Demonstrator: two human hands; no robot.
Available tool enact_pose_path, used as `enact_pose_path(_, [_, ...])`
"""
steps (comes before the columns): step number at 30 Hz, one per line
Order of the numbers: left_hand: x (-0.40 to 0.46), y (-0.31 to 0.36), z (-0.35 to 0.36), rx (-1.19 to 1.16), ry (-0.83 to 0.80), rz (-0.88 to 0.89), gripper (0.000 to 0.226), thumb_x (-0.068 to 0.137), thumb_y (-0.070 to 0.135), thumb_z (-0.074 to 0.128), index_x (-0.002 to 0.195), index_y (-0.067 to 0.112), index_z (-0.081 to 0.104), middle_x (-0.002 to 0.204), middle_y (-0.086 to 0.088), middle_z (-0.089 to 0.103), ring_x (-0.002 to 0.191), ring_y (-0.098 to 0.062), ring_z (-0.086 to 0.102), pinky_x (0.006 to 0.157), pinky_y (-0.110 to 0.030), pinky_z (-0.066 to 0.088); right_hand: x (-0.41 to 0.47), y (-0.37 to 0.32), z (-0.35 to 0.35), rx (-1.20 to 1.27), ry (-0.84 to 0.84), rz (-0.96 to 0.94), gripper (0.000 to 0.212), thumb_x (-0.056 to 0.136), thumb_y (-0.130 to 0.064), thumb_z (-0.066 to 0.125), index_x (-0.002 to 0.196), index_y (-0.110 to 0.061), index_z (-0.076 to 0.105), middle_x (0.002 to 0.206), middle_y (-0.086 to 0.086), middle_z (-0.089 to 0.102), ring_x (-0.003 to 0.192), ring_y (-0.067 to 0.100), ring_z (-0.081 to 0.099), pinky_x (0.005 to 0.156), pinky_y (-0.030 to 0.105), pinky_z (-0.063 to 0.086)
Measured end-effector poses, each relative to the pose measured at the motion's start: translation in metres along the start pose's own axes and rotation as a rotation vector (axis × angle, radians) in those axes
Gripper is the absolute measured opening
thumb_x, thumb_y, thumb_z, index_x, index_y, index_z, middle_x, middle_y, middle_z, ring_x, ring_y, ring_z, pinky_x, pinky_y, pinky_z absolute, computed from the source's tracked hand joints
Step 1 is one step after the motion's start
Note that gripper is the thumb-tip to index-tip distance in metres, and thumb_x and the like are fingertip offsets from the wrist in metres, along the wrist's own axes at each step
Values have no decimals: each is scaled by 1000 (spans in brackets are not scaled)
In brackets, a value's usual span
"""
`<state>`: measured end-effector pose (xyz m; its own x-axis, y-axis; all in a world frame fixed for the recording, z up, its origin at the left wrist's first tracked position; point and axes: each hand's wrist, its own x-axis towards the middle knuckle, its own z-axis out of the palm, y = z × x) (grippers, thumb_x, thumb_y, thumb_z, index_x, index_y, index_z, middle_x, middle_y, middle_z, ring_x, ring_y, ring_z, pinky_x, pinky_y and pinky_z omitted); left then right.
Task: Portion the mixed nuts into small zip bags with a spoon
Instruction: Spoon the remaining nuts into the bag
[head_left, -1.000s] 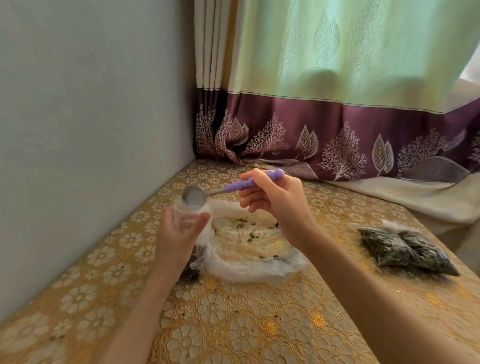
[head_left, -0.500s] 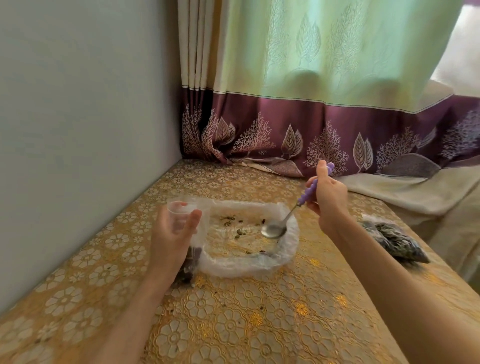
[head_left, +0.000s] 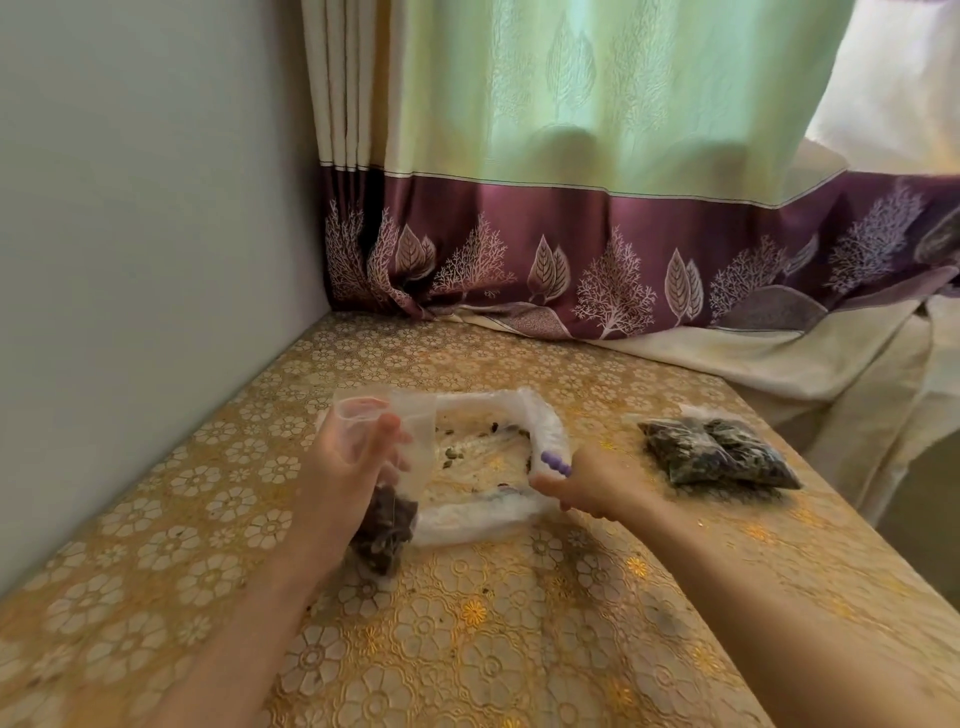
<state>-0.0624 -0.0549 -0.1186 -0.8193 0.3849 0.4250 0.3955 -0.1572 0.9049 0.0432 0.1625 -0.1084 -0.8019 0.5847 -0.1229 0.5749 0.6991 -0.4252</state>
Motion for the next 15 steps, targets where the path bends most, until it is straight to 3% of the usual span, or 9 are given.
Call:
enact_pose_path(4, [-4,3,9,-78,-72,-34,85,49,84,59,107,23,52,86,-3,70,64,-17,64,61,-26,52,2,6,-6,120,-67,63,21,87,-10,57,68,-8,49,60,-16,41,30,4,34,30,14,26])
enact_pose_path(8, [-5,11,16,-151,-119,-48,87,52,81,62,109,17,52,88,-6,69,65,-17,63,61,-22,54,-1,27,-31,117,-124,133,12,84,-10,59,79,-8,49,62,1,47,44,11,38,37,20,29])
enact_pose_path(15, [-3,34,41,-223,-204,-34,84,53,76,66,109,14,52,86,-6,70,65,-15,62,60,-20,54,-13,74,-65,83,-169,261,9,81,-5,60,75,-7,53,51,-4,50,42,10,36,39,20,29])
